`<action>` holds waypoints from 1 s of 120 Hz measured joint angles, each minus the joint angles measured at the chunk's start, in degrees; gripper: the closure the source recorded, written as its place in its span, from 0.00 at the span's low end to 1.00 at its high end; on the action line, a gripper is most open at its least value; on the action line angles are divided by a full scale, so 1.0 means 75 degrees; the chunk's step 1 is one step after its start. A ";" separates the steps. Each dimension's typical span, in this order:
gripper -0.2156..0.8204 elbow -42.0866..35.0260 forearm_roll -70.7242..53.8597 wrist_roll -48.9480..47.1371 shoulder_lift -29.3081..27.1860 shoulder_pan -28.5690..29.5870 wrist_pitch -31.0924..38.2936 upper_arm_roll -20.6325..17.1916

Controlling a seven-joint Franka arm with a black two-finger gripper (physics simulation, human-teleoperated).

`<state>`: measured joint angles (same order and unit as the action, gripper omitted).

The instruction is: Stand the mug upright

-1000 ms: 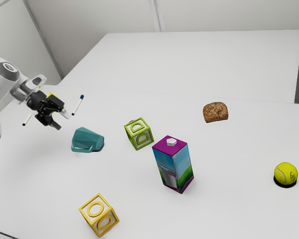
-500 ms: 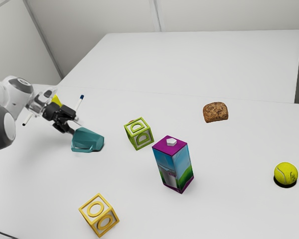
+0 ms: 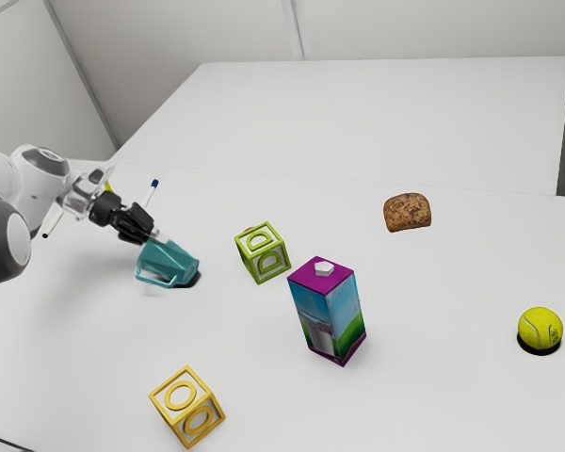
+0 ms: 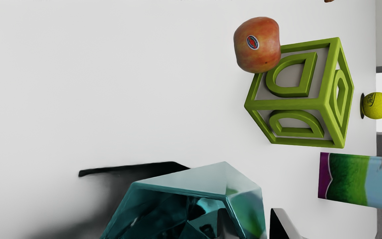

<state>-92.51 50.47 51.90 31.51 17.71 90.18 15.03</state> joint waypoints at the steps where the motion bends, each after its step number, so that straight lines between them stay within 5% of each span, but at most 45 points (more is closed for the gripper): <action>1: 0.84 0.0000 -0.0002 0.0009 -0.0007 -0.0002 0.0000 0.0000; 33: 0.94 -0.0083 -0.0049 0.0193 -0.0254 -0.0074 0.0016 0.0011; 63: 0.96 -0.0300 -0.1811 -0.0261 -0.1743 -0.0692 0.0197 -0.0115; 84: 0.96 -0.0973 -0.4265 -0.1134 -0.2599 -0.0980 0.1226 -0.1059; 120: 0.97 -0.3126 -0.5446 -0.2648 -0.3620 -0.1385 0.3704 -0.1594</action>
<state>-115.95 9.62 32.04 4.36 7.33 117.96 3.07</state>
